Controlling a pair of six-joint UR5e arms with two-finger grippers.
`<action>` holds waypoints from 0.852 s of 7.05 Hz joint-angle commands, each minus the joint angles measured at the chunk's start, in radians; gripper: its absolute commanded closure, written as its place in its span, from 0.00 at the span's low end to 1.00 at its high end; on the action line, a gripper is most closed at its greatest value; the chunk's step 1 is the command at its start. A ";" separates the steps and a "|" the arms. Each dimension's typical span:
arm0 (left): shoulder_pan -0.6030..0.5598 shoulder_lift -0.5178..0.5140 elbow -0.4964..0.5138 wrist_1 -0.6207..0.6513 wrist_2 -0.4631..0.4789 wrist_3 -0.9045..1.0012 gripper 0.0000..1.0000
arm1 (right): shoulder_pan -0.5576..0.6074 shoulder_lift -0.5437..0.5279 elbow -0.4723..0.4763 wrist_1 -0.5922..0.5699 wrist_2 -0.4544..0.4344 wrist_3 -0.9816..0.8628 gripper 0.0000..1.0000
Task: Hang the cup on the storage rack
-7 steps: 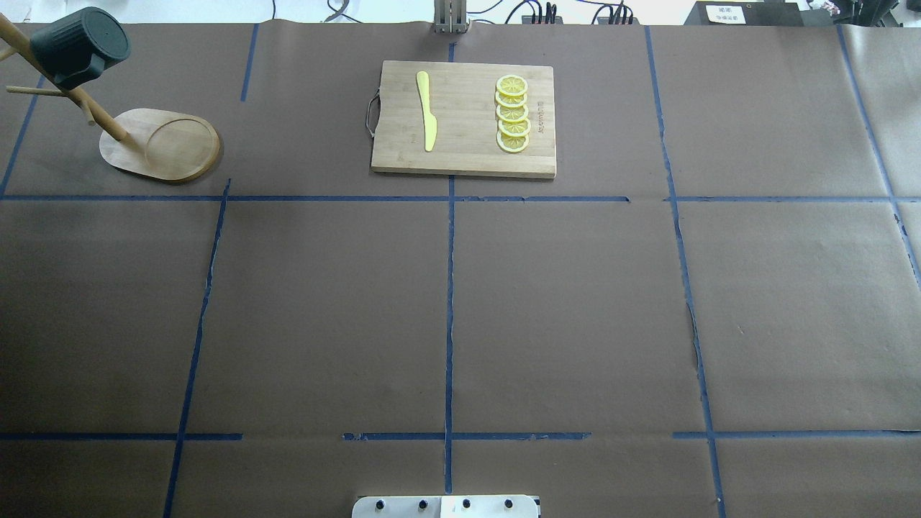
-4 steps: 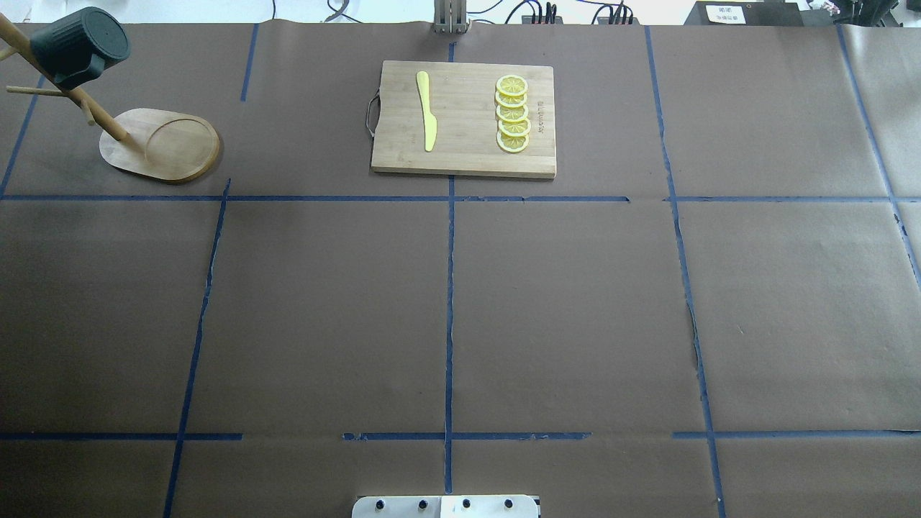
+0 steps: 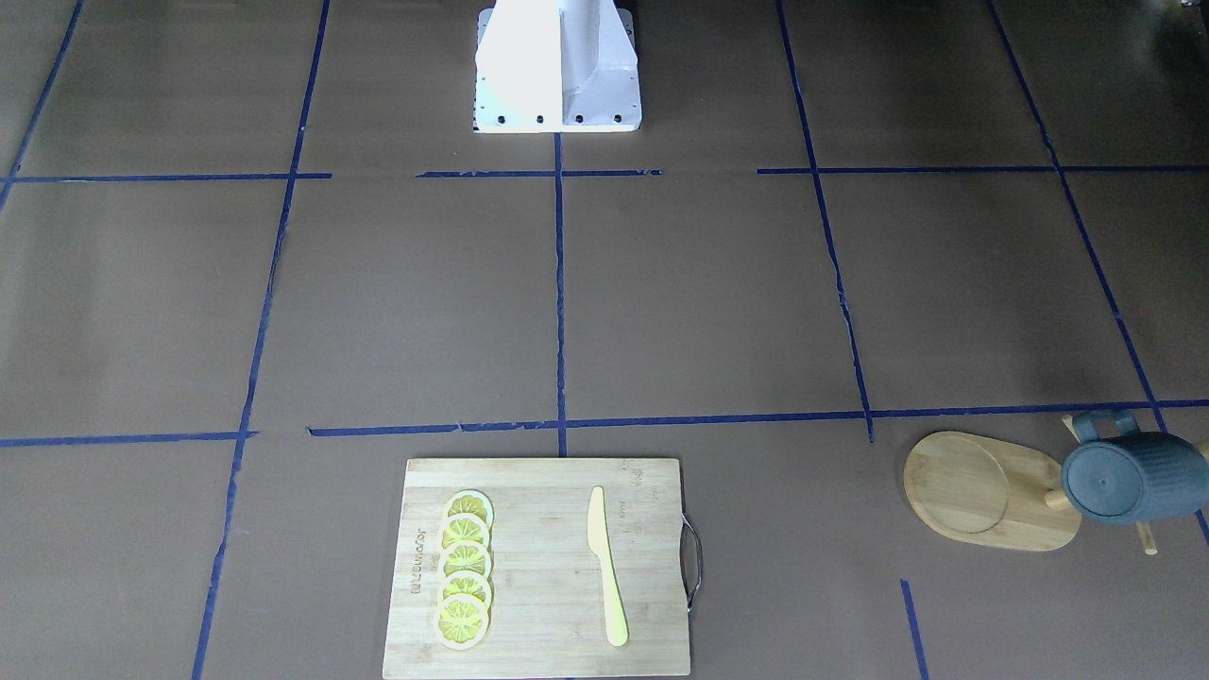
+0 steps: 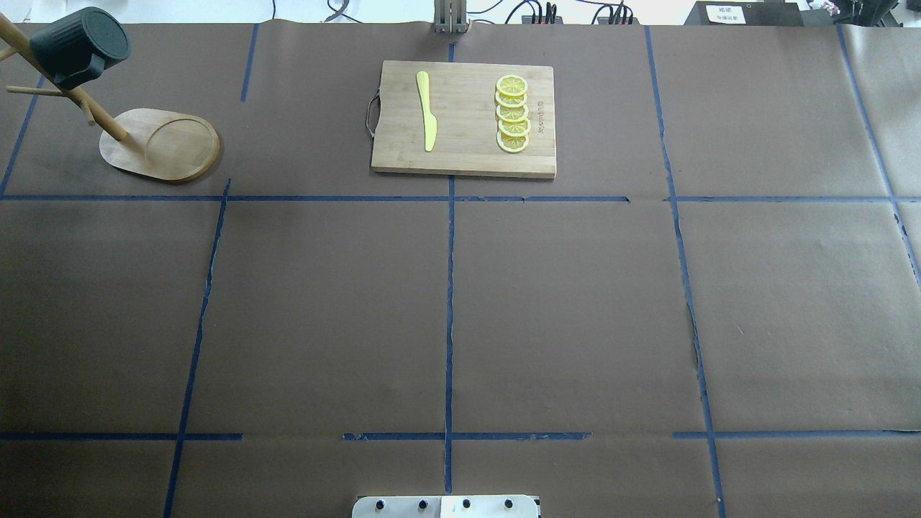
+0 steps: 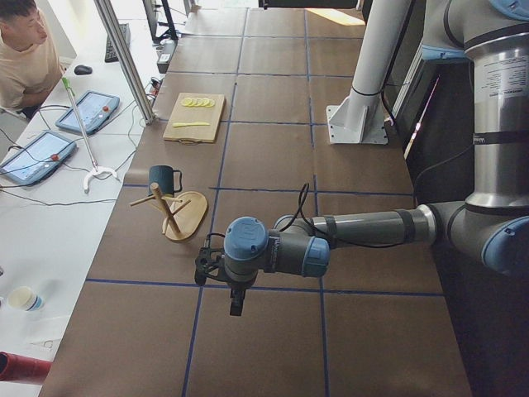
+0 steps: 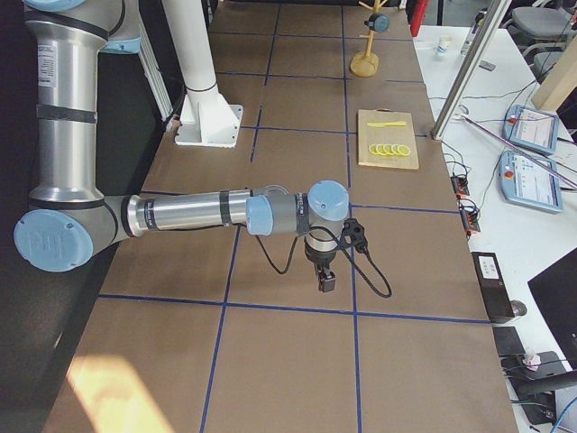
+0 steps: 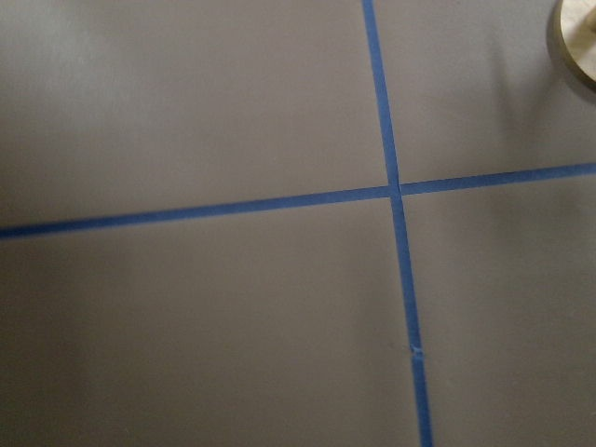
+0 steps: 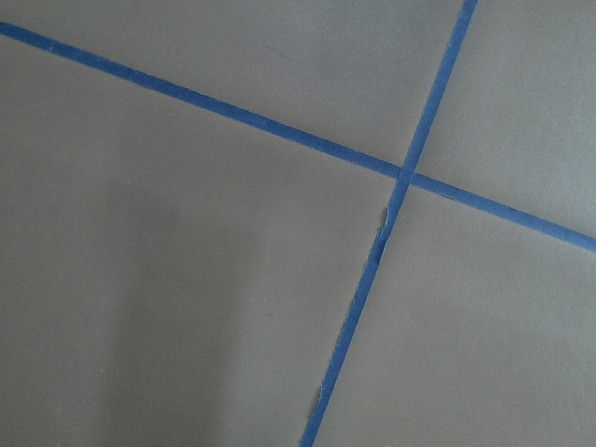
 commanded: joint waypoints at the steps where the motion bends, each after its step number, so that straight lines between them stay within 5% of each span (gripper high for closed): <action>1: 0.008 0.000 -0.005 0.069 0.002 -0.008 0.00 | 0.000 0.000 0.000 0.000 0.000 0.000 0.00; 4: 0.097 -0.008 -0.005 0.087 0.001 -0.006 0.00 | 0.000 0.000 0.000 0.000 0.000 0.000 0.00; 6: 0.091 -0.107 -0.016 0.270 -0.005 -0.012 0.00 | 0.000 0.000 0.000 0.000 0.000 0.000 0.00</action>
